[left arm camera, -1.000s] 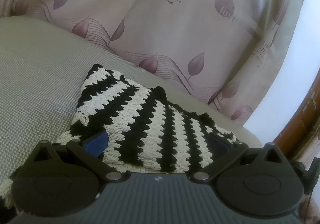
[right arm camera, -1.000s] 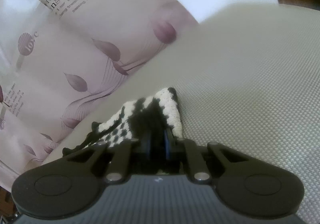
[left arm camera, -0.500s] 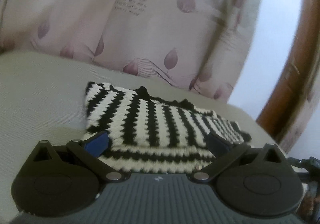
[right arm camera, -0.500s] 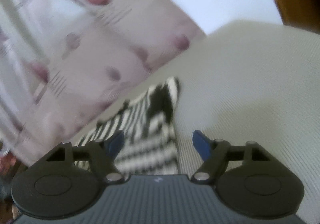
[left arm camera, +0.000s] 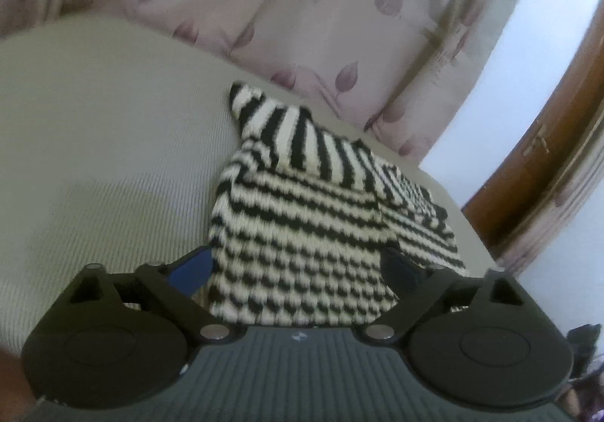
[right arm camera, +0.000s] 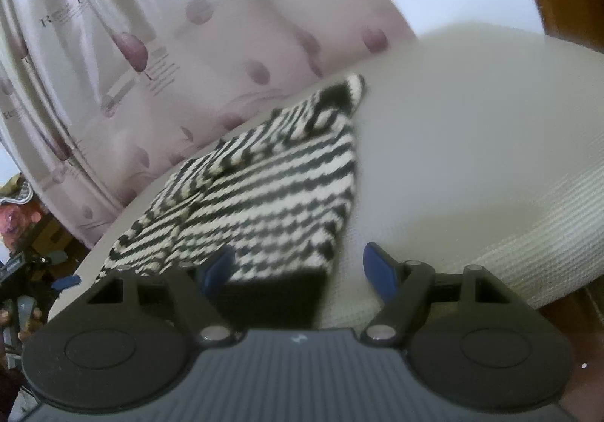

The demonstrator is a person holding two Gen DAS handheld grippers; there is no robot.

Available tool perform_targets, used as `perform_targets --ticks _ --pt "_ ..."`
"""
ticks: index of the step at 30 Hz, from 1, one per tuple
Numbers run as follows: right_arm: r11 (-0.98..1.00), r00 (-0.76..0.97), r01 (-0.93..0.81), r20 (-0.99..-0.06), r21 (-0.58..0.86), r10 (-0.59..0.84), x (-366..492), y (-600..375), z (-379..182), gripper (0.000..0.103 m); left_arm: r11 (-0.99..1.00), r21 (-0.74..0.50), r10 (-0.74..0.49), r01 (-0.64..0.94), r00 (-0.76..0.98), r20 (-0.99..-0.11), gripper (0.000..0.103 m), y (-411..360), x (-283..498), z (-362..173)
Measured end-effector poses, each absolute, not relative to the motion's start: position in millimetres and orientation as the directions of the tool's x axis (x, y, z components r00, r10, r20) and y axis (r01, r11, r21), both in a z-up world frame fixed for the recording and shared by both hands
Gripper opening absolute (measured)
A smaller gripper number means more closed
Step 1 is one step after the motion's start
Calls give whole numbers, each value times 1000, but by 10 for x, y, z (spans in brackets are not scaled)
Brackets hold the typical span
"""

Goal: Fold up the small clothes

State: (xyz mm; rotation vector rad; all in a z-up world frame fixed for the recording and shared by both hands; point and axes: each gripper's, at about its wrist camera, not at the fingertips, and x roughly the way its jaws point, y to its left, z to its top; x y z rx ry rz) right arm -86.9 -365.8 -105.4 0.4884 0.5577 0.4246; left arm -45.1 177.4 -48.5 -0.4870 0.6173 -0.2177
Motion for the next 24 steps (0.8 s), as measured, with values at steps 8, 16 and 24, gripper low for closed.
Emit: perform_targets --ticks 8,16,24 --pt "781 764 -254 -376 570 524 -888 -3592 -1090 75 821 -570 -371 -5 755 -541 70 1845 -479 -742" --pt "782 744 -245 -407 573 530 -849 -3513 -1155 18 823 -567 -367 -37 728 -579 8 1899 -521 -820" --pt "700 713 -226 -374 677 592 -835 -3696 -1235 17 759 -651 -459 20 725 -513 50 2015 -504 -878"
